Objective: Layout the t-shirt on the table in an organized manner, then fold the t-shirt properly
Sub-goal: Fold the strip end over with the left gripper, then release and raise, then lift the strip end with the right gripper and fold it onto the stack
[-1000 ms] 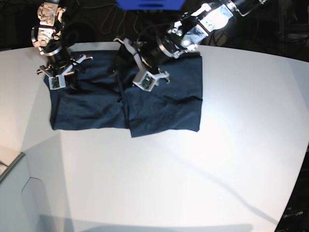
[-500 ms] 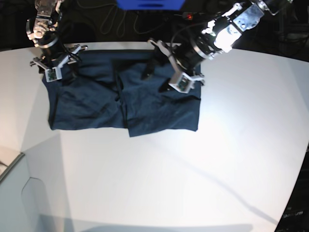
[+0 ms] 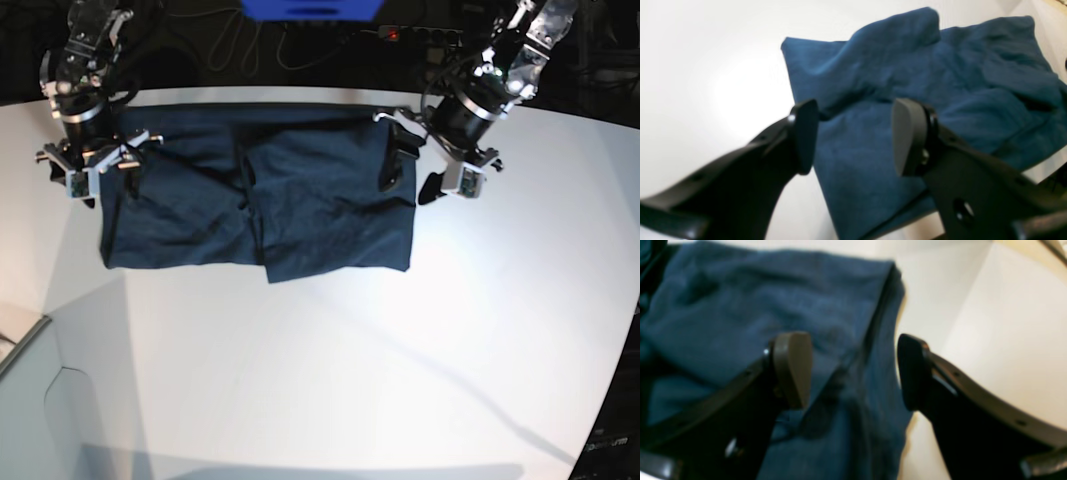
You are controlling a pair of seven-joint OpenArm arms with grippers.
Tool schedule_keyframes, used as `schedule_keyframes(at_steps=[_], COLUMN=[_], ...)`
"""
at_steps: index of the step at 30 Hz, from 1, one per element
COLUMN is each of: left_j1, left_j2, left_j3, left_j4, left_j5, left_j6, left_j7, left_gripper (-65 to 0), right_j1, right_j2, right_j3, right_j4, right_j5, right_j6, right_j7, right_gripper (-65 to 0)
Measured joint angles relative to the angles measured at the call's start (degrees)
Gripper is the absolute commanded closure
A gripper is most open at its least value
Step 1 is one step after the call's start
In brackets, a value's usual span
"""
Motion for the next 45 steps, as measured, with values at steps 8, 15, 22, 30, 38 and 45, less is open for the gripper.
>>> schedule_keyframes(at_steps=[8,15,22,30,38,45], left_j1=[-0.17,-0.13,-0.13,1.20,3.02,3.39], left_j2=[0.07,0.11,0.11,1.53,5.29,8.07], left_j3=[-0.11,-1.60,-2.01,-8.87,-22.67,-29.68], left_j4=[0.00,-0.09,-0.11,-0.11,-3.63,-8.04], left_j5=[0.00,0.00,-0.02,-0.02,-0.02,-0.02], left_j6=[-0.02,-0.07,-0.02,-0.13,-0.04,-0.07], left_j7=[0.00,0.07,0.15,0.39,0.63,0.57], left_gripper=[-34.0,-34.0,-34.0,-34.0,-34.0,-34.0], right_j1=[7.08,10.47,11.17,10.91,9.99,9.49], right_j2=[2.23,3.82,5.70,5.92,5.57,5.16], right_j3=[0.20,4.57,4.42,1.97,-2.84,-2.89], right_j4=[-8.66,-14.82,-19.28,-19.32,-19.17,-15.67], right_j5=[0.17,-0.09,1.25,1.44,1.88,0.13], right_j6=[-0.02,-0.15,-0.20,-0.24,-0.22,-0.13], right_j7=[-10.51,-10.78,-8.48,-8.37,-7.50,-10.56], right_gripper=[-40.8,-40.8,-40.8,-34.0,0.0,0.0])
